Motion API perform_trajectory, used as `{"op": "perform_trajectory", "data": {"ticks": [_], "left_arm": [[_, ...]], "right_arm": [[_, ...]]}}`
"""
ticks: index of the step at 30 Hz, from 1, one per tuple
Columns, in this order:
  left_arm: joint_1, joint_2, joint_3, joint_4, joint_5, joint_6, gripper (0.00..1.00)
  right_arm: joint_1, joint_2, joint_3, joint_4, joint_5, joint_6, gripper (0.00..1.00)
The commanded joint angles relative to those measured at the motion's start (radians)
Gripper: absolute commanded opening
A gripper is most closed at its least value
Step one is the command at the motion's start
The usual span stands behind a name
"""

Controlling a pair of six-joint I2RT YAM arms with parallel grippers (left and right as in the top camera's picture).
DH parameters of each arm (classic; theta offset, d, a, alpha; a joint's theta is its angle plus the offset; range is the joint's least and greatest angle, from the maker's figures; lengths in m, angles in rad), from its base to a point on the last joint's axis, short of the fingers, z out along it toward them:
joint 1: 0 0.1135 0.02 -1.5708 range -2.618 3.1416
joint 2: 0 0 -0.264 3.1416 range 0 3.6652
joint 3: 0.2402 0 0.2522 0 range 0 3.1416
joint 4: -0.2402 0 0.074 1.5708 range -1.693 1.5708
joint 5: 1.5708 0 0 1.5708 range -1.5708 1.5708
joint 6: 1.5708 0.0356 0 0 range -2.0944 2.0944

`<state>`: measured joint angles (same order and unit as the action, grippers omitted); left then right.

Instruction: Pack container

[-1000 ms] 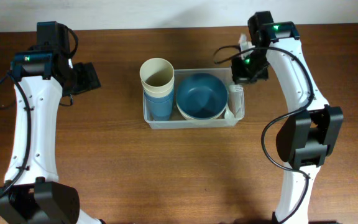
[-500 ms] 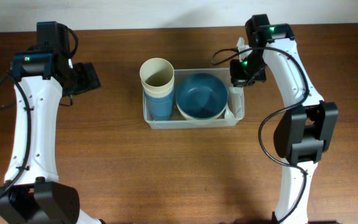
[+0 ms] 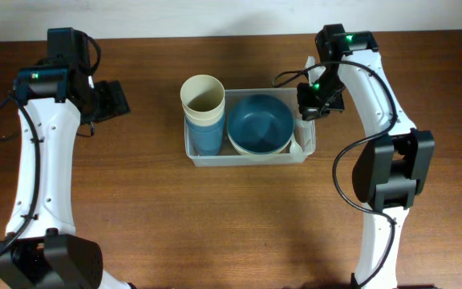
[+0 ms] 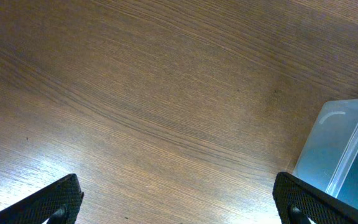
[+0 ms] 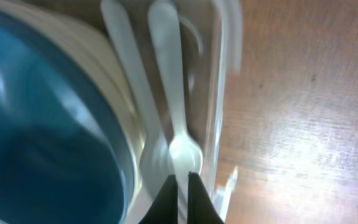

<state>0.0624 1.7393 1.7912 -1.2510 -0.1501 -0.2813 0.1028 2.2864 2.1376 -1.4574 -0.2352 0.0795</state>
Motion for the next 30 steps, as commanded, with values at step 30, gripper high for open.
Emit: {"op": "perform_trajectory", "data": {"ticks": [30], "left_arm": [[-0.026, 0.0, -0.007, 0.002, -0.004, -0.01, 1.0]], "right_arm": [[-0.224, -0.098, 0.48, -0.242, 0.051, 0.187, 0.13]]}}
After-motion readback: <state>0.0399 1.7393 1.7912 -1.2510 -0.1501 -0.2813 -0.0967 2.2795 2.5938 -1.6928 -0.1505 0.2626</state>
